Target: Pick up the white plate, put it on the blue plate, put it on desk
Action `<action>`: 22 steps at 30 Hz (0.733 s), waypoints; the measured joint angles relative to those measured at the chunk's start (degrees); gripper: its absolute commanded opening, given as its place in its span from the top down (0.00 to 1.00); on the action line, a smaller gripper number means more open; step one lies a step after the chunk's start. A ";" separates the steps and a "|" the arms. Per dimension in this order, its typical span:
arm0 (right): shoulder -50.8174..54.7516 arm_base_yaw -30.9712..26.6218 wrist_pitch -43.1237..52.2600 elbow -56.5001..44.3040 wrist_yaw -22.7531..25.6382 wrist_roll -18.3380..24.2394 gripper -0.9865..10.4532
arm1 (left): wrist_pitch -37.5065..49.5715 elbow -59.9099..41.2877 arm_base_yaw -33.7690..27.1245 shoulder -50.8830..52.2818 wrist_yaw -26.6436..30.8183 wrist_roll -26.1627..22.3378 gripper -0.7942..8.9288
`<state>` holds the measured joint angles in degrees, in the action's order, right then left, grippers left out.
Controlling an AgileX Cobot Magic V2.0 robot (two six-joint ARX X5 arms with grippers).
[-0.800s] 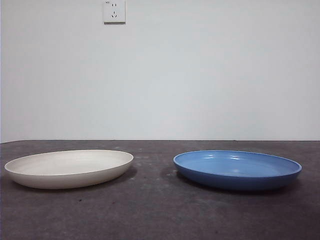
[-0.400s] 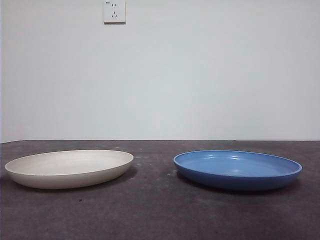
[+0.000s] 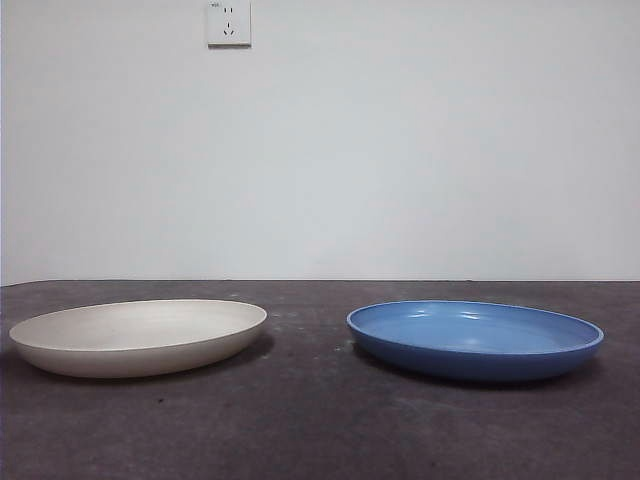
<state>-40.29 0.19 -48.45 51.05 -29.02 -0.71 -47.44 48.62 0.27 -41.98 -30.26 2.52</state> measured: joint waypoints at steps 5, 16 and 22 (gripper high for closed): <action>-3.69 2.64 -4.87 2.21 -0.94 3.10 0.91 | -3.72 2.62 3.04 -1.81 -1.36 -3.34 0.91; -5.44 5.92 -8.17 2.27 -0.90 5.40 0.83 | -4.61 2.67 4.50 -1.84 -1.40 -5.20 0.69; -5.44 5.92 -8.04 2.27 -0.87 5.11 0.53 | -4.57 2.67 4.50 -1.84 -1.42 -5.20 0.42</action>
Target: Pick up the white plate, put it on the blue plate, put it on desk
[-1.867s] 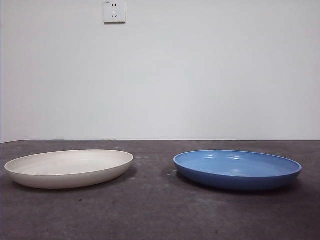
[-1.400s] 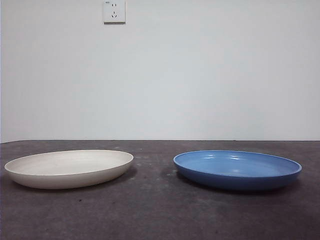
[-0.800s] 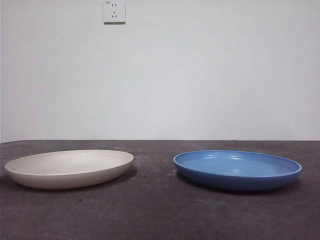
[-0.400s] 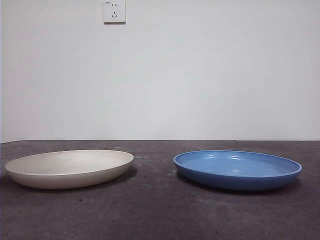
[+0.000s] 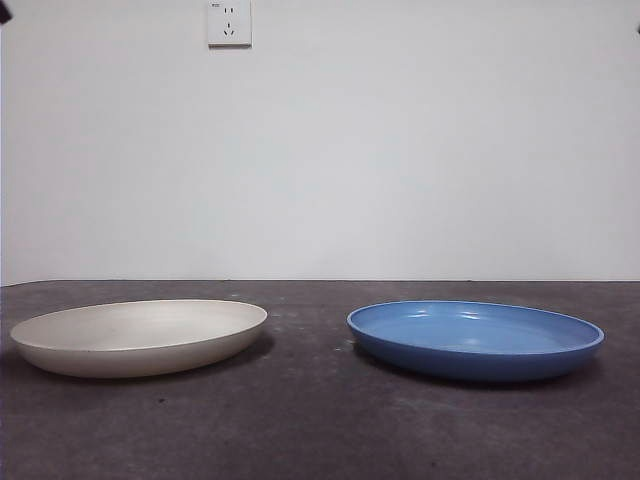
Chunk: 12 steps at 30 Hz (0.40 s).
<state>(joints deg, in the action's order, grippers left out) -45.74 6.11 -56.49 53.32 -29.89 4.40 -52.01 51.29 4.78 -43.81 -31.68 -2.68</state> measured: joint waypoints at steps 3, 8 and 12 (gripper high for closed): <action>0.00 0.00 0.20 0.00 0.00 -0.22 0.53 | 0.13 0.00 0.00 -0.02 0.02 0.24 0.43; 0.00 0.00 0.17 0.00 0.00 -0.33 0.53 | 1.03 0.00 0.02 -0.09 1.29 0.59 0.43; 0.00 0.00 0.20 0.00 0.00 -0.35 0.53 | 3.37 0.00 0.02 -1.25 4.81 2.08 0.43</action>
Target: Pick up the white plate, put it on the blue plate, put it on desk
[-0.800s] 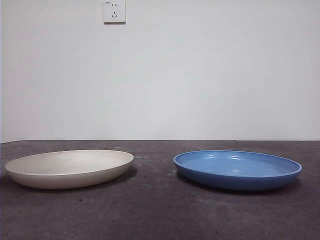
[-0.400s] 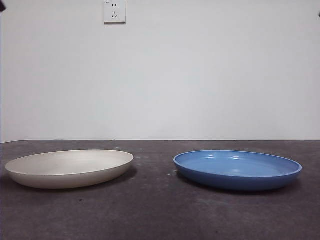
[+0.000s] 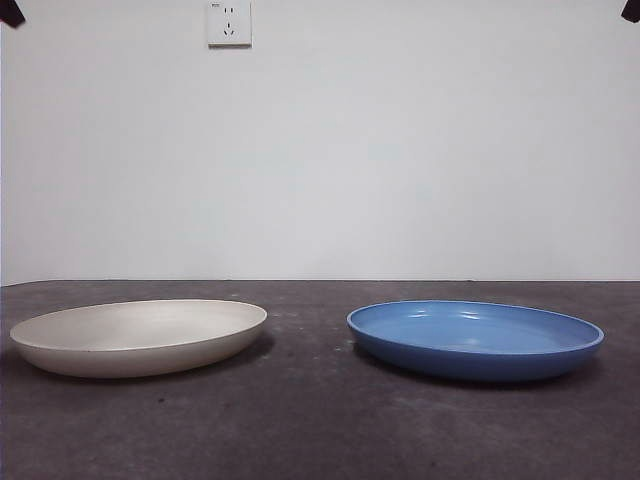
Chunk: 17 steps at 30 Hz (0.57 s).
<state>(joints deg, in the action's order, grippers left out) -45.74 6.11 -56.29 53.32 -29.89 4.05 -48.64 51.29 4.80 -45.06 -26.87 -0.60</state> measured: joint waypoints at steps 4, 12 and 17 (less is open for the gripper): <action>0.00 0.00 0.00 0.00 0.00 0.00 0.53 | 3.56 0.37 0.00 -3.32 3.10 2.19 0.43; 0.00 0.00 0.00 0.00 0.00 0.00 0.53 | 5.16 5.88 0.00 -16.20 9.68 3.74 0.44; 0.00 0.00 0.00 0.00 0.00 0.00 0.53 | 7.48 7.93 0.00 -24.72 10.38 3.74 0.44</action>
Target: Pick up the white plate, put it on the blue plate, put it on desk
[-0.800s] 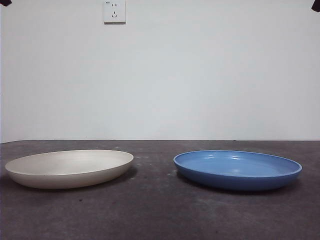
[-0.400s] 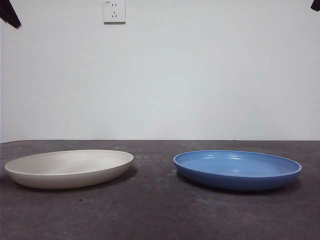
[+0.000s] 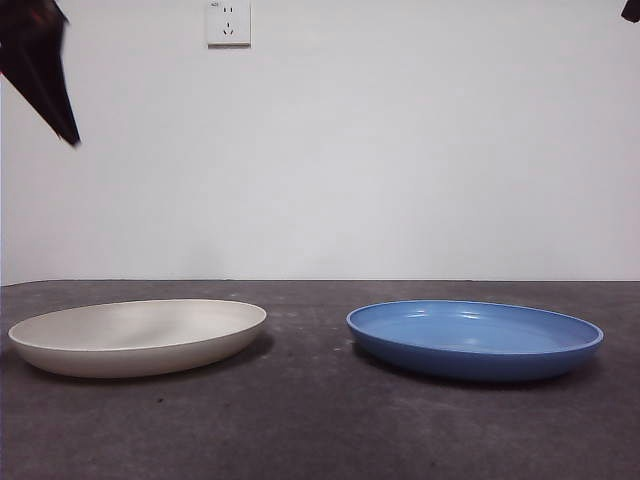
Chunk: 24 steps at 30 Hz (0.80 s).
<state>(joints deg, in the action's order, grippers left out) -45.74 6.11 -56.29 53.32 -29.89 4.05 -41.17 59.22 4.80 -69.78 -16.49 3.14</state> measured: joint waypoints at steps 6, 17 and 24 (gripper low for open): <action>0.00 0.00 0.00 0.00 0.00 0.00 0.53 | 2.89 0.31 0.00 -9.09 2.16 -0.02 0.44; 0.00 0.00 0.00 0.00 0.00 0.00 0.53 | 8.11 0.33 0.00 -20.68 4.57 -0.68 0.44; 0.00 0.00 0.00 0.00 0.00 0.00 0.53 | 9.90 0.35 0.00 -24.35 4.59 -0.68 0.45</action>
<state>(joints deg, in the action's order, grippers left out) -45.74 6.11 -56.29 53.32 -29.89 4.05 -31.27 59.57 4.80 -94.13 -11.90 2.46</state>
